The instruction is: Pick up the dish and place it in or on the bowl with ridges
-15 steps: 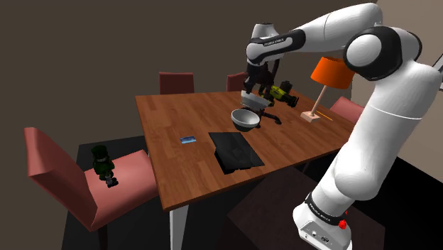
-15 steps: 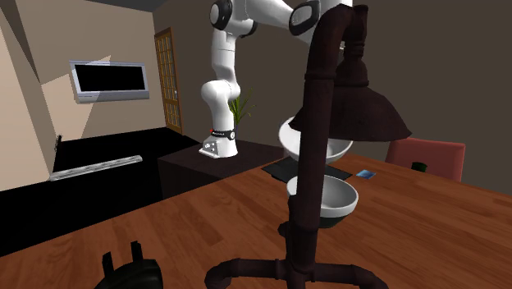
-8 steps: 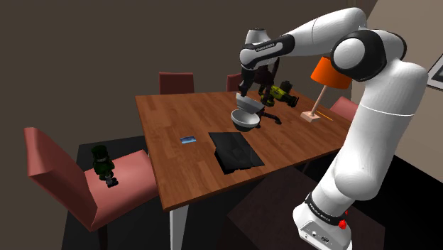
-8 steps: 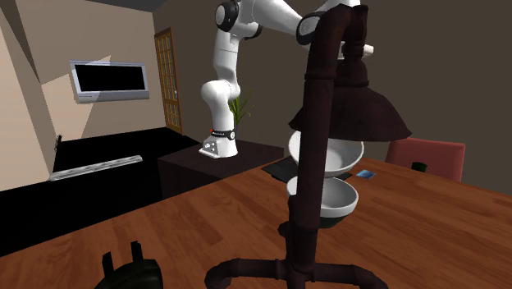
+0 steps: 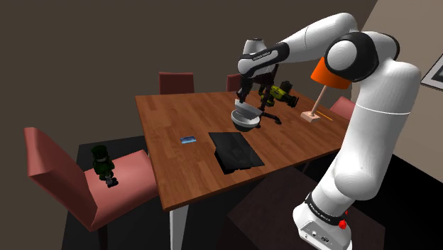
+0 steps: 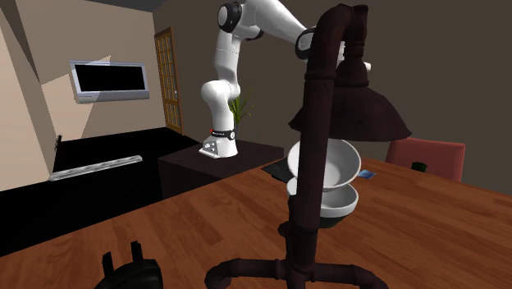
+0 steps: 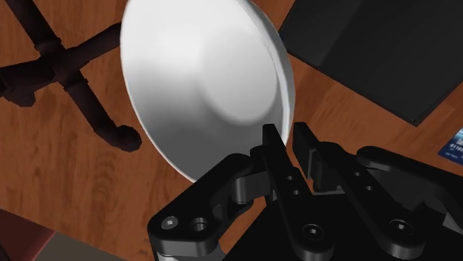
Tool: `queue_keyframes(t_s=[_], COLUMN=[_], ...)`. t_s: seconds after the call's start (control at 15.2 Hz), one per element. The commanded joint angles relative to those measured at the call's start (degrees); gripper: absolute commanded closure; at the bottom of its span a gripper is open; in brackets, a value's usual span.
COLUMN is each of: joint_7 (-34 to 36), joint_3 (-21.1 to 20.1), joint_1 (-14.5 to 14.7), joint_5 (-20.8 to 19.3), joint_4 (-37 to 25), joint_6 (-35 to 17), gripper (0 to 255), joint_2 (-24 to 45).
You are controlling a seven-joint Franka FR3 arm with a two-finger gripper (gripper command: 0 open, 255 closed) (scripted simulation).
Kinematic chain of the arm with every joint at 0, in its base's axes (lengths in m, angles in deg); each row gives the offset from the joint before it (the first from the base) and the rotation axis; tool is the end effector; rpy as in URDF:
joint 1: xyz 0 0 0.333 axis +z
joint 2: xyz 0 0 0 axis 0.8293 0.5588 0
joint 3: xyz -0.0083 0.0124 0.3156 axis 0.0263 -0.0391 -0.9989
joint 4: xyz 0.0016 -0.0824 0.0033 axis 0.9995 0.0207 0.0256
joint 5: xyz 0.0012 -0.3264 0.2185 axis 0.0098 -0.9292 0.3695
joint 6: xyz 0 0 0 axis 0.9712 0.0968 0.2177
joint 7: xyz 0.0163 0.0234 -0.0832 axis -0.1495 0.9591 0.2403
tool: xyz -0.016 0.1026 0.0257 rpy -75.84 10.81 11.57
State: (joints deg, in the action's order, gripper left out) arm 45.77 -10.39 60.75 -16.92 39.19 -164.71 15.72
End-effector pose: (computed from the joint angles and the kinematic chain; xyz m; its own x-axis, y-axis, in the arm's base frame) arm 0.5891 -0.1792 0.3958 0.9930 0.1097 0.0432 0.1000 -0.9777 0.1848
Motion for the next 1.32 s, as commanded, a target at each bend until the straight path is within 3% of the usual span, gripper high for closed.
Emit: queue_keyframes(t_s=[0.0, 0.53, 1.06, 1.12, 1.25], joint_7=[0.09, 0.03, 0.02, 0.02, 0.02], joint_3=[-0.06, -0.42, -0.41, -0.41, -0.41], joint_1=[-0.05, -0.48, -0.47, -0.47, -0.47], joint_5=[0.14, 1.12, 1.12, 1.12, 1.12], joint_4=[0.92, 3.21, 3.21, 3.21, 3.21], joint_6=[-1.53, -6.65, -6.65, -6.64, -6.65], gripper=[255, 255, 255, 0, 0], joint_2=[0.57, 3.56, 3.56, 3.56, 3.57])
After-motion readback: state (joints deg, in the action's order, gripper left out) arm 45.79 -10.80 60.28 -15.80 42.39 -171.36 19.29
